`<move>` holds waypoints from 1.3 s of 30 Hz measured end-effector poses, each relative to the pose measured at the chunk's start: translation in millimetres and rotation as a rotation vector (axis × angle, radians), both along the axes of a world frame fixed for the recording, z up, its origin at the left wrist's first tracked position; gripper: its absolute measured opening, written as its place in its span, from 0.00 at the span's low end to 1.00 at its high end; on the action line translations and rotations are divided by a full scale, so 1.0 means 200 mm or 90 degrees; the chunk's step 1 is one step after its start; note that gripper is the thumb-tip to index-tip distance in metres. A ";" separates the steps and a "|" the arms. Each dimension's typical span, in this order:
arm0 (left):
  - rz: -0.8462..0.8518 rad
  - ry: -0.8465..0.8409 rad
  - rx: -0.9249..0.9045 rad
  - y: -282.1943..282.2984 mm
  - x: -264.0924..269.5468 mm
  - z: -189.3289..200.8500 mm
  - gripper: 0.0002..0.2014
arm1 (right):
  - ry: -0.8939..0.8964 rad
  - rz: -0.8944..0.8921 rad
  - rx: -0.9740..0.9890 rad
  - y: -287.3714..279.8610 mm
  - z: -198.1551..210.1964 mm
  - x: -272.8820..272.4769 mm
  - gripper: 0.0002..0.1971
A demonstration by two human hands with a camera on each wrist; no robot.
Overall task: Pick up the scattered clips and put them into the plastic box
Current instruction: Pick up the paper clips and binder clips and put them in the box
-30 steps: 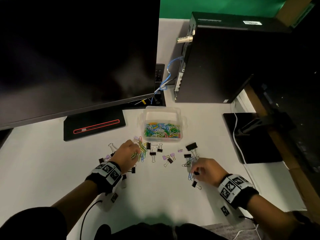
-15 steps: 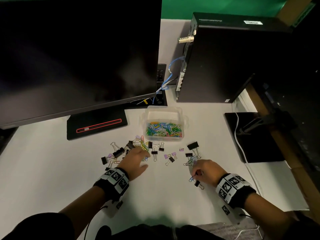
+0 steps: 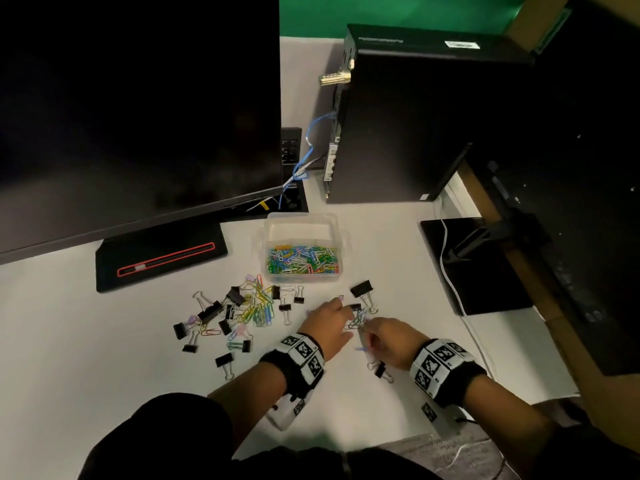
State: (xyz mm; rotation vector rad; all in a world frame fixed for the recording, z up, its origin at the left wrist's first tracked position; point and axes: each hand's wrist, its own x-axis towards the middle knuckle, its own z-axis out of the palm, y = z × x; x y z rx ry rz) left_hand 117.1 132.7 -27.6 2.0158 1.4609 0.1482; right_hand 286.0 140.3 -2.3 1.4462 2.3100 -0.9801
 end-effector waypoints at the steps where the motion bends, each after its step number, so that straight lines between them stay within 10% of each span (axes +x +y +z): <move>1: 0.001 0.006 0.001 0.00 0.02 -0.01 0.18 | 0.004 -0.016 0.025 0.02 0.01 0.00 0.05; 28: 0.032 0.094 -0.052 0.04 0.08 -0.04 0.16 | -0.077 0.008 0.013 0.29 -0.02 -0.05 0.07; 39: -0.297 0.169 0.011 0.00 0.09 -0.01 0.14 | -0.010 -0.047 0.051 0.23 -0.05 0.06 0.02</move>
